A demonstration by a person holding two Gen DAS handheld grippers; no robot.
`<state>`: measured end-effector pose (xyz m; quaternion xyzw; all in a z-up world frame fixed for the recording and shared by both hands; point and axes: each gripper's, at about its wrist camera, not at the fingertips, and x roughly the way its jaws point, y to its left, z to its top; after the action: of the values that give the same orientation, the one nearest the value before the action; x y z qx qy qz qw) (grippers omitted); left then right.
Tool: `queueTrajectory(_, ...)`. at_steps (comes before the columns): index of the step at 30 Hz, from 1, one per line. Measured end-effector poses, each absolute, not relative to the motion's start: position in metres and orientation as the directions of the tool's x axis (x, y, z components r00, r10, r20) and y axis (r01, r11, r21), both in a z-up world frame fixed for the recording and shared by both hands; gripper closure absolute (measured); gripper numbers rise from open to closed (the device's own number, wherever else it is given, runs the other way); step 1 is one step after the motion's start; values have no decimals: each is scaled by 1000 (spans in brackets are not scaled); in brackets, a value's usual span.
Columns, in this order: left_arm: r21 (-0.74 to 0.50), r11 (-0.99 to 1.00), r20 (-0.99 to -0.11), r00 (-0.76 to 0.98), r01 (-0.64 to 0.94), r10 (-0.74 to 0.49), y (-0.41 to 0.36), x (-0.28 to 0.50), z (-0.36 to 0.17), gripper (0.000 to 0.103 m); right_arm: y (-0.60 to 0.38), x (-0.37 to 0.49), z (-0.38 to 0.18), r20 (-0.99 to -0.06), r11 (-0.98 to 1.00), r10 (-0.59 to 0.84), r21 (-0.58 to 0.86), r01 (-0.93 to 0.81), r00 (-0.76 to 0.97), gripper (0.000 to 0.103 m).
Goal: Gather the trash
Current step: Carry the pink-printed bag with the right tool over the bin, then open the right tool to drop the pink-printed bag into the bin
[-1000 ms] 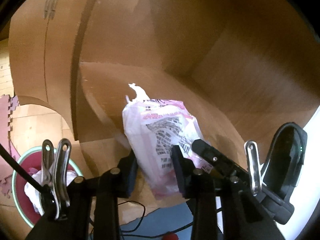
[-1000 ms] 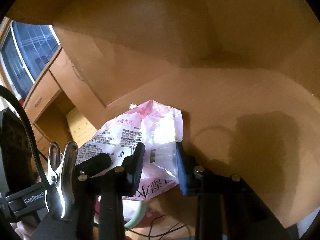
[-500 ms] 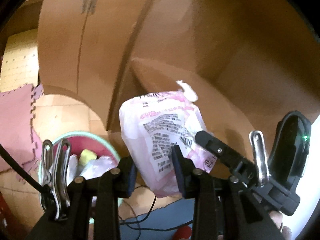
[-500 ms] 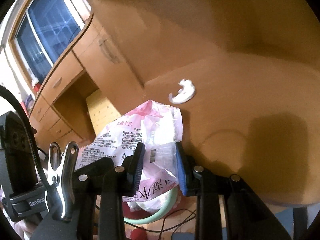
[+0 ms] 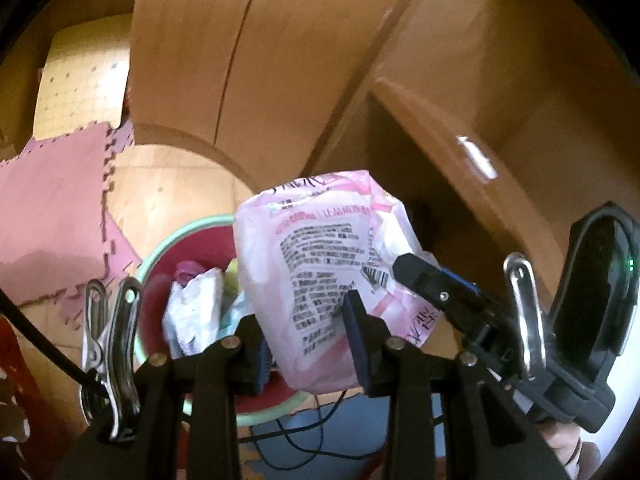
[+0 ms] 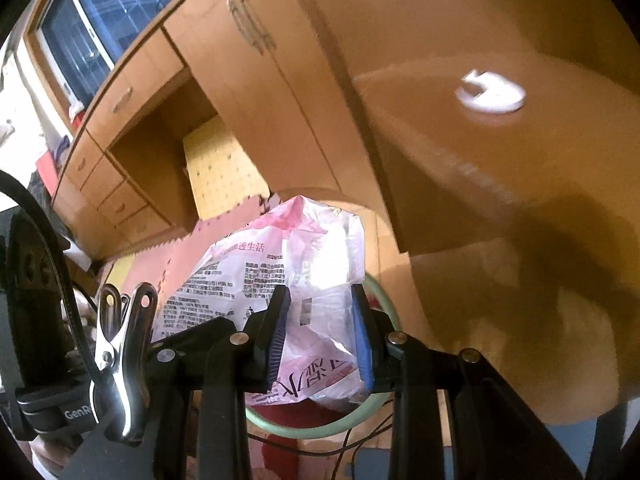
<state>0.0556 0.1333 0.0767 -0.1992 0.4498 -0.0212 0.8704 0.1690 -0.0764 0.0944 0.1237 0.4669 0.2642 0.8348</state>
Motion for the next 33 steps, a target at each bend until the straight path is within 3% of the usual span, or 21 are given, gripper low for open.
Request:
queueTrajectory(14,-322,913,-864,471,-249,-176,161,66,9,69,-20,176,36,-806,847,513,418,-329,296,72)
queueTrajectory(33,-285,917,-915,364,-279,-174,165,81,-45,66,-4,188,-17,-874,885,437,375,-276,213,72)
